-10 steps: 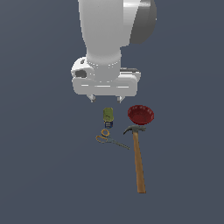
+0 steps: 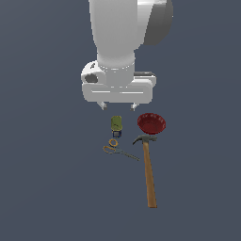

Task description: Pick up a designated object from a clutter of objects.

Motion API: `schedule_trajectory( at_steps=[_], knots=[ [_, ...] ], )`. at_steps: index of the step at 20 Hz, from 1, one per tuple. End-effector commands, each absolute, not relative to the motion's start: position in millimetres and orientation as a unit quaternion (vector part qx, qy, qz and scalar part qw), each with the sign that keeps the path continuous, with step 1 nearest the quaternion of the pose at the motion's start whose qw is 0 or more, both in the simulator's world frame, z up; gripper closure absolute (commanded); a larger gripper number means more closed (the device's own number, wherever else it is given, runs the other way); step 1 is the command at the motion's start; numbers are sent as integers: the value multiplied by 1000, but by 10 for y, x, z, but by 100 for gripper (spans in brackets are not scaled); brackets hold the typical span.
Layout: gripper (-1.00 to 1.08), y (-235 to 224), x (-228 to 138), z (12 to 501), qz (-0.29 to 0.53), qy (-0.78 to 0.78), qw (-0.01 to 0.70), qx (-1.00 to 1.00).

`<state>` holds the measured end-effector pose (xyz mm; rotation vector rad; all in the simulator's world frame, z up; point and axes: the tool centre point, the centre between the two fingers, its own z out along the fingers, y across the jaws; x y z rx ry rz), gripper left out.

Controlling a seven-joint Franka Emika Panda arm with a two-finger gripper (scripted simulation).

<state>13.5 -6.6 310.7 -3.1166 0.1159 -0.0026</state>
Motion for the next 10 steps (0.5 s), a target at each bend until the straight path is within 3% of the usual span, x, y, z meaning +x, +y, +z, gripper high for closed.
schedule_trajectory(
  at_steps=[1, 10],
  knots=[
    [-92, -24, 146, 3116, -3, 40, 15, -999],
    [-92, -4, 189, 3054, -3, 41, 14, -999]
  ],
)
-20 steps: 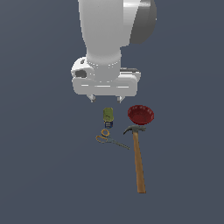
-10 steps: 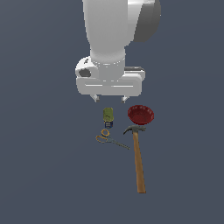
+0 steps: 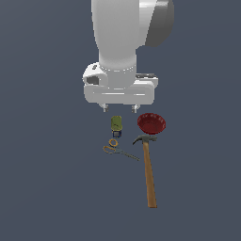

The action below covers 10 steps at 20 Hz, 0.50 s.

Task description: Pick up a designated object from a clutter of objects.

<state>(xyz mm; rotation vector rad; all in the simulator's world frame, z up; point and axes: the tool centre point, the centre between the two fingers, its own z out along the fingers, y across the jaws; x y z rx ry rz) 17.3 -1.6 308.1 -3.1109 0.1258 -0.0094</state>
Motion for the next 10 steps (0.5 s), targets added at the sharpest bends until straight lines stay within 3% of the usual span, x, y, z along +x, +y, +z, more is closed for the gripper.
schedule_trajectory(
  at_steps=[1, 10],
  knots=[
    [-92, 8, 207, 3029, -3, 42, 13, -999],
    [-92, 203, 475, 2606, -2, 52, 9, -999]
  ],
)
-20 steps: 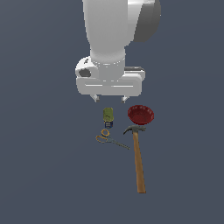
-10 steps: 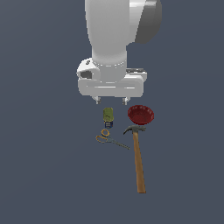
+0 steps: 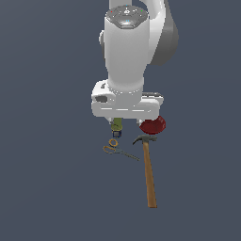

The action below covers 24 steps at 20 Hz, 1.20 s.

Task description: Pick up a designated object from a clutter of objects.

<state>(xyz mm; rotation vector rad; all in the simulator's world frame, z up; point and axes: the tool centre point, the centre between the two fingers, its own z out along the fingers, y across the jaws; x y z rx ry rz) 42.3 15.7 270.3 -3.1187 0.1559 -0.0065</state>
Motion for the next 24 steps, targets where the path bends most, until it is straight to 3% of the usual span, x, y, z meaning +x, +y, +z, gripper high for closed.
schedule_trajectory(
  at_steps=[1, 15, 24],
  knots=[
    [-92, 236, 513, 2534, -1, 54, 8, -999],
    [-92, 846, 949, 1229, 0, 79, 1, -997],
    [-92, 1068, 1000, 741, 0, 87, 0, -996]
  ],
)
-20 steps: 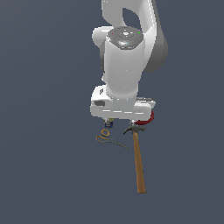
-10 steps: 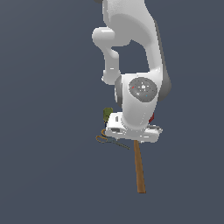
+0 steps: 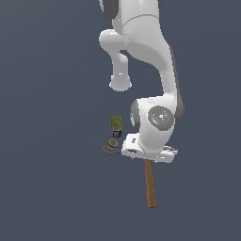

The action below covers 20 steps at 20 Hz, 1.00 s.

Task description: Pick up a designated object from a clutter of objects.

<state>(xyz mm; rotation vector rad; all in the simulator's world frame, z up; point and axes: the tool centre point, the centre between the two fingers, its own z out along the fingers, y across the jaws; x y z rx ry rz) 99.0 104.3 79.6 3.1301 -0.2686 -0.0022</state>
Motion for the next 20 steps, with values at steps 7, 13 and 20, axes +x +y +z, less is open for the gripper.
schedule_trajectory(
  at_steps=[7, 13, 20],
  knots=[
    [-92, 1096, 997, 675, -1, -88, 0, 996],
    [-92, 1099, 993, 504, -1, -88, 0, 996],
    [-92, 1100, 990, 196, 0, -88, 0, 996]
  ],
)
